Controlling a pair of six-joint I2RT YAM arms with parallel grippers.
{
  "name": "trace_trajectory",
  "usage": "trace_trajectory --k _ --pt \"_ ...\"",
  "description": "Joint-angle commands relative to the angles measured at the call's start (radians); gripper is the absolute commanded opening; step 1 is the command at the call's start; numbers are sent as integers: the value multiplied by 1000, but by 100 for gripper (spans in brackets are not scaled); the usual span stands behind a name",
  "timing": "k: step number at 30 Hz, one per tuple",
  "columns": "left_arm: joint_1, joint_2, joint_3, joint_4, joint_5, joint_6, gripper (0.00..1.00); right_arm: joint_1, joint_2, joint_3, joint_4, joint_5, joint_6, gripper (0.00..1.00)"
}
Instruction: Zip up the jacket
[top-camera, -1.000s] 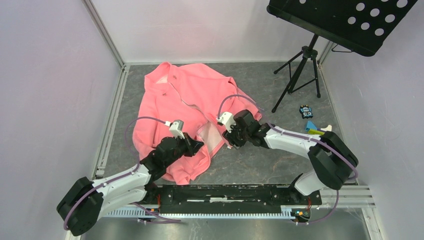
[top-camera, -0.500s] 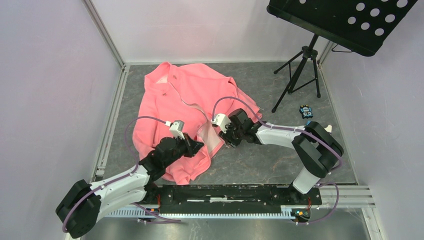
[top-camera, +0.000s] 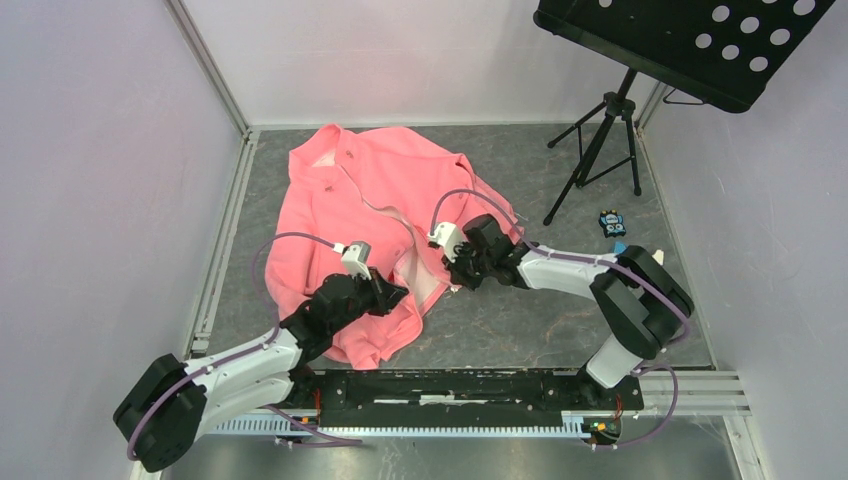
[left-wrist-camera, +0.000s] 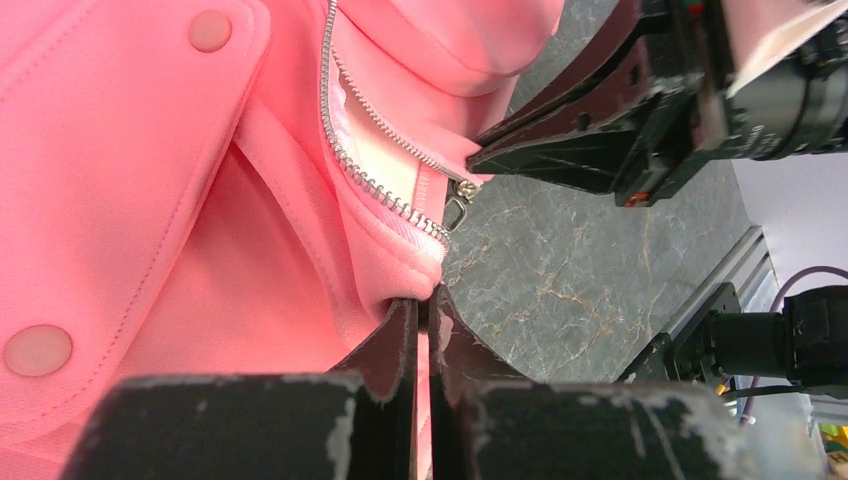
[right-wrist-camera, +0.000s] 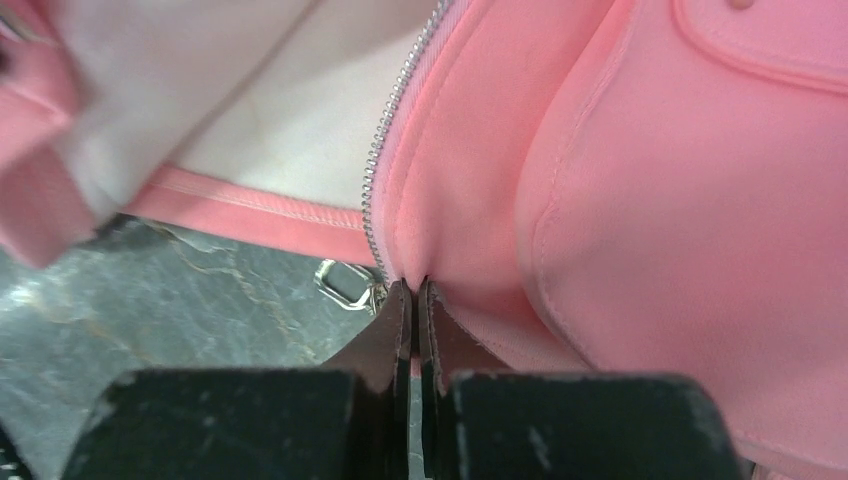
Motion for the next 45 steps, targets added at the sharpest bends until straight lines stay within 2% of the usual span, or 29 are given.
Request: trace_trajectory --k 1,6,9,16,26,35,45 --pt "-2 -9 35 66 0 23 2 -56 -119 -34 179 -143 153 0" --pt "-2 -34 -14 194 -1 0 2 -119 -171 -88 406 -292 380 1" --pt "-2 -30 -54 313 -17 -5 2 -125 -175 -139 631 -371 526 0" --pt "-2 46 -68 541 -14 89 2 -124 -134 -209 1005 -481 775 0" --pt "-2 93 -51 649 0 219 2 -123 -145 -275 1145 -532 816 0" --pt "-2 130 -59 748 123 184 2 -121 -105 -283 1236 -545 870 0" --pt "-2 107 -71 759 140 161 2 -119 -94 -295 1219 -529 836 0"
